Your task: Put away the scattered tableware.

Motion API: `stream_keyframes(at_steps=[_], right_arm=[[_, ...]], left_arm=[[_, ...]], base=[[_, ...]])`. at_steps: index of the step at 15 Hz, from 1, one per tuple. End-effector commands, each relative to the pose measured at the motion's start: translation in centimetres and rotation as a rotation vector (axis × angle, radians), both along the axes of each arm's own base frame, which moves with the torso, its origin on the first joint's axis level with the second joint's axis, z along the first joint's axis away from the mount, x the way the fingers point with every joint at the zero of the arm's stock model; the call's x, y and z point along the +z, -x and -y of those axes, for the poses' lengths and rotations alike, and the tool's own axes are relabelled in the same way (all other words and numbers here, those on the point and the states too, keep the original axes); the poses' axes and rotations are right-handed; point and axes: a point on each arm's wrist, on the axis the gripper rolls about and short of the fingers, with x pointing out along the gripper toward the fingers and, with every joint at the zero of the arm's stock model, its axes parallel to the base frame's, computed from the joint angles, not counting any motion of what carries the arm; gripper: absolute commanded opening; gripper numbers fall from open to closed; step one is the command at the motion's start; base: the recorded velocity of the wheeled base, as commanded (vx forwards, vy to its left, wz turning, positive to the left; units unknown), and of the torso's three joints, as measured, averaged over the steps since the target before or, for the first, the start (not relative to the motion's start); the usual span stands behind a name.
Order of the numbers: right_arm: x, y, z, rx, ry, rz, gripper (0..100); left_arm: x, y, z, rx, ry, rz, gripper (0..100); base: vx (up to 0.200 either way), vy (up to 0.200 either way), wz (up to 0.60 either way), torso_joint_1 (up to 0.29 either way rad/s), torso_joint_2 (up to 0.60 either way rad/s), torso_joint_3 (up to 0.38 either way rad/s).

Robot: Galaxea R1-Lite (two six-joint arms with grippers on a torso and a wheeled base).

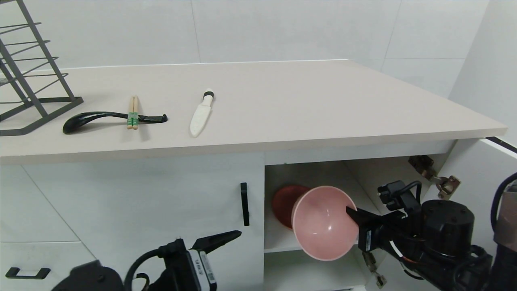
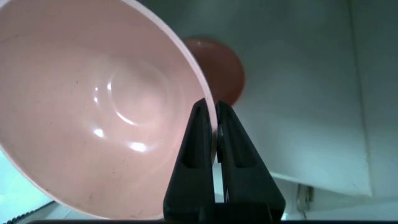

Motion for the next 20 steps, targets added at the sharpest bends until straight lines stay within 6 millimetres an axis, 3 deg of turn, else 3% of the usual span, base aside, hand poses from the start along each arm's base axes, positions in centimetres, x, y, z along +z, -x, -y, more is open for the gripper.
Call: stream_keyframes(at_steps=[1,4,7,11,13,16,20], right_arm=[[-1.5,-0.5,-0.6,0.011,0.022,-0.040,0],[-2.0,-0.7,-1.3,0.034,0.027,-0.048,0],[-2.2,-2.3,-2.0,0.026,0.008,-0.015,0],[-3.1,-2.7,-2.3,0.027,0.017,-0.034,0],[-2.6,-4.2,-2.6,0.013,-0.012,0.017,0],[-3.6,-5.3,-3.1,0.011,-0.011,0.017,0],[-4.3,-7.0,-1.9,-0.007,-0.025,0.015,0]], left_arm=[[1.4,0.3,-1.6,0.006,0.056,0.038,100],[2.5,0.3,-2.5,-0.036,0.108,0.064,100],[3.5,-0.6,-4.2,-0.114,0.149,0.105,100],[2.3,-0.2,-4.7,-0.128,0.049,-0.004,100],[2.2,0.4,-5.4,-0.123,0.014,-0.041,100],[2.0,0.8,-6.2,-0.102,-0.018,-0.077,100],[2.0,0.8,-6.8,-0.062,-0.025,-0.105,100]], base=[[0.000,0.000,0.00,0.000,0.00,0.000],[0.000,0.000,0.00,0.000,0.00,0.000],[0.000,0.000,0.00,0.000,0.00,0.000],[0.000,0.000,0.00,0.000,0.00,0.000],[0.000,0.000,0.00,0.000,0.00,0.000],[0.000,0.000,0.00,0.000,0.00,0.000],[0.000,0.000,0.00,0.000,0.00,0.000]])
